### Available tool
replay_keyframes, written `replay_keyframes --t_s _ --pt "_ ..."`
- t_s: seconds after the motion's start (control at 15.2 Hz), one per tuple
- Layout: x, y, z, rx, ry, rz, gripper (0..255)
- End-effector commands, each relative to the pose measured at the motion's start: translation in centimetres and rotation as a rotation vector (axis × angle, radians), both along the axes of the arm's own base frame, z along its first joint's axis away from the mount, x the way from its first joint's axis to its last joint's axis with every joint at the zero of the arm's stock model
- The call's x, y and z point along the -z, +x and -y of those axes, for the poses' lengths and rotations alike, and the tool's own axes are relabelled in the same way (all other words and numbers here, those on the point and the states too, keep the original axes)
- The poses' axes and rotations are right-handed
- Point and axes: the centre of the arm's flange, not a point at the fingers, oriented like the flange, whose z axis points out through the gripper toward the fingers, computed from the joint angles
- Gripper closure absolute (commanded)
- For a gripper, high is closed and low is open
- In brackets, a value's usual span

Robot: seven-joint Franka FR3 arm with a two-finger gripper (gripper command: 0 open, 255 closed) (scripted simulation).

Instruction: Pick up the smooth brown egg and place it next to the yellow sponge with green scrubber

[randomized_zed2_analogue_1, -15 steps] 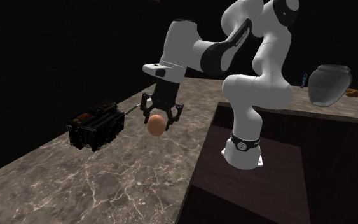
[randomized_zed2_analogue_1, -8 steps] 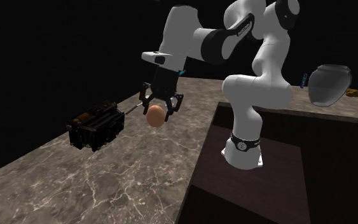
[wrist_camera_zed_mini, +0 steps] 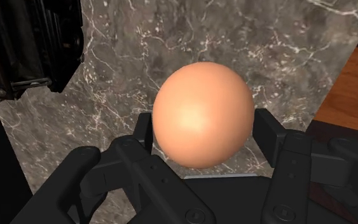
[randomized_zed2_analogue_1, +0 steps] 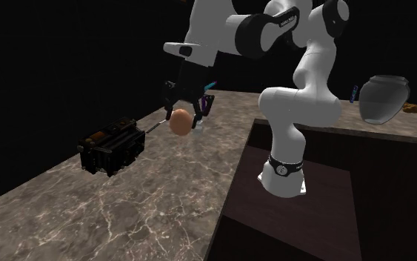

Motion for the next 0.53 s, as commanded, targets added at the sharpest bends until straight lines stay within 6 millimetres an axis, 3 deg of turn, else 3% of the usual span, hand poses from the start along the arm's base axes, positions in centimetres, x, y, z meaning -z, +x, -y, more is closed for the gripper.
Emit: replay_keyframes --t_s 0.0,0.46 --pt "-0.3 1.3 -0.4 0.0 0.0 0.0 255" --pt "-0.3 10.1 -3.4 0.0 0.0 0.0 255"
